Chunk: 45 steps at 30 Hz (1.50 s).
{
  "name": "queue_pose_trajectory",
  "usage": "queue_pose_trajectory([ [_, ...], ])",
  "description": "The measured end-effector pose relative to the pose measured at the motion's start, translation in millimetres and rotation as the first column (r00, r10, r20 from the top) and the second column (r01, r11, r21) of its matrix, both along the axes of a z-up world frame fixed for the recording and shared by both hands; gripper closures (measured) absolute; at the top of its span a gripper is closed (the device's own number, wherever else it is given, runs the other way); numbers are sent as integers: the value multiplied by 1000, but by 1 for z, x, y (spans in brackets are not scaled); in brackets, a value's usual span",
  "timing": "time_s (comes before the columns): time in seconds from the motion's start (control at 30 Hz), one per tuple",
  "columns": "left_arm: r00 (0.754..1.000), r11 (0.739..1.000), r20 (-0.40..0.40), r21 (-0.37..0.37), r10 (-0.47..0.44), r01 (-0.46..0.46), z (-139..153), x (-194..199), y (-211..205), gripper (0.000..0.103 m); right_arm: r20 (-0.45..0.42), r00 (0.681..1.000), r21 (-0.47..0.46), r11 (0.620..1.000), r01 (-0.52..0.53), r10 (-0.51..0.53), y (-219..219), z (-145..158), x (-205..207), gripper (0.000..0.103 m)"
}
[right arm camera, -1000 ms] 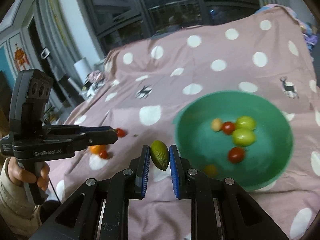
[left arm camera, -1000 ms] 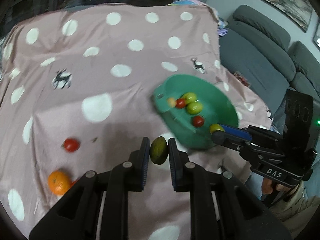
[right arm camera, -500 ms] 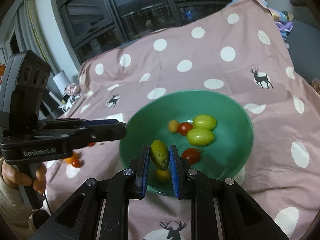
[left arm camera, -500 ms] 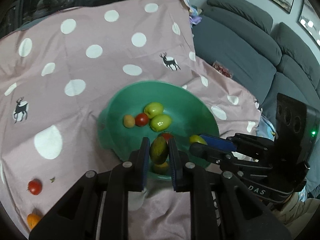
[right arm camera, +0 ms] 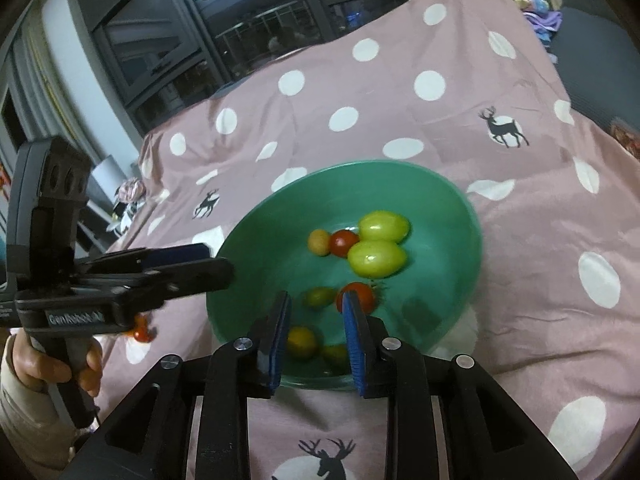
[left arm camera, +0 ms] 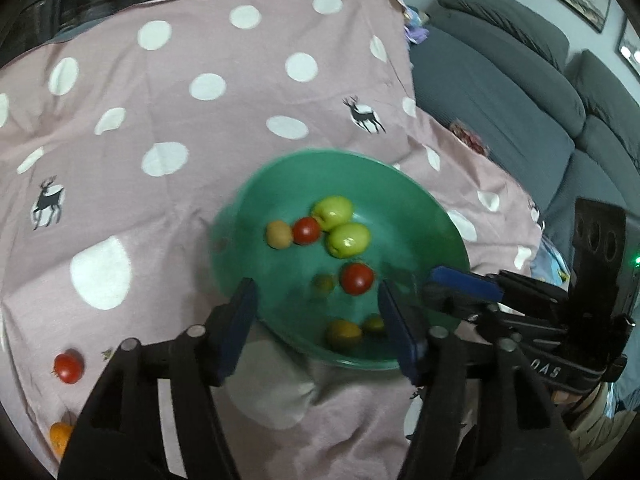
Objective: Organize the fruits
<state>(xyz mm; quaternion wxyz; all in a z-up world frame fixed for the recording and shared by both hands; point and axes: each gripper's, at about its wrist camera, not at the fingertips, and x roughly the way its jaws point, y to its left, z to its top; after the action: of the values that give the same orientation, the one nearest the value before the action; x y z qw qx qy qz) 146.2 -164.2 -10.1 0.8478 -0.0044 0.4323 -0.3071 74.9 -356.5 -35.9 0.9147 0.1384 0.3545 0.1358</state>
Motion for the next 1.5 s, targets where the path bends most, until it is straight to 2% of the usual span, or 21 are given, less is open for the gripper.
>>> queue_pose_trajectory([
  [0.17, 996, 996, 2, -9, 85, -85, 5, -7, 31, 25, 24, 998, 21, 998, 56, -56, -18, 8, -12, 70],
  [0.37, 979, 979, -16, 9, 206, -205, 4, -25, 81, 22, 32, 996, 43, 995, 87, -88, -26, 15, -24, 64],
  [0.5, 954, 954, -18, 28, 299, -299, 4, -43, 121, 19, 35, 997, 45, 997, 62, -64, -18, 17, -28, 64],
  [0.73, 886, 886, -31, 52, 463, -462, -3, -80, 194, 14, 34, 999, 37, 999, -11, 10, 8, 19, -33, 64],
  [0.87, 867, 867, -48, 71, 497, -493, -13, -96, 210, 14, 17, 996, 20, 996, -86, 85, 34, 17, -35, 63],
  [0.97, 866, 867, -60, 81, 496, -491, -20, -104, 212, 14, 4, 989, 0, 989, -145, 145, 53, 14, -37, 62],
  [1.23, 889, 890, -65, 83, 453, -448, -31, -114, 210, 14, -51, 963, -45, 963, -267, 265, 100, 3, -40, 62],
  [1.5, 929, 933, -91, 37, 360, -358, -40, -118, 195, 14, -95, 947, -80, 946, -314, 307, 124, -7, -37, 62],
])
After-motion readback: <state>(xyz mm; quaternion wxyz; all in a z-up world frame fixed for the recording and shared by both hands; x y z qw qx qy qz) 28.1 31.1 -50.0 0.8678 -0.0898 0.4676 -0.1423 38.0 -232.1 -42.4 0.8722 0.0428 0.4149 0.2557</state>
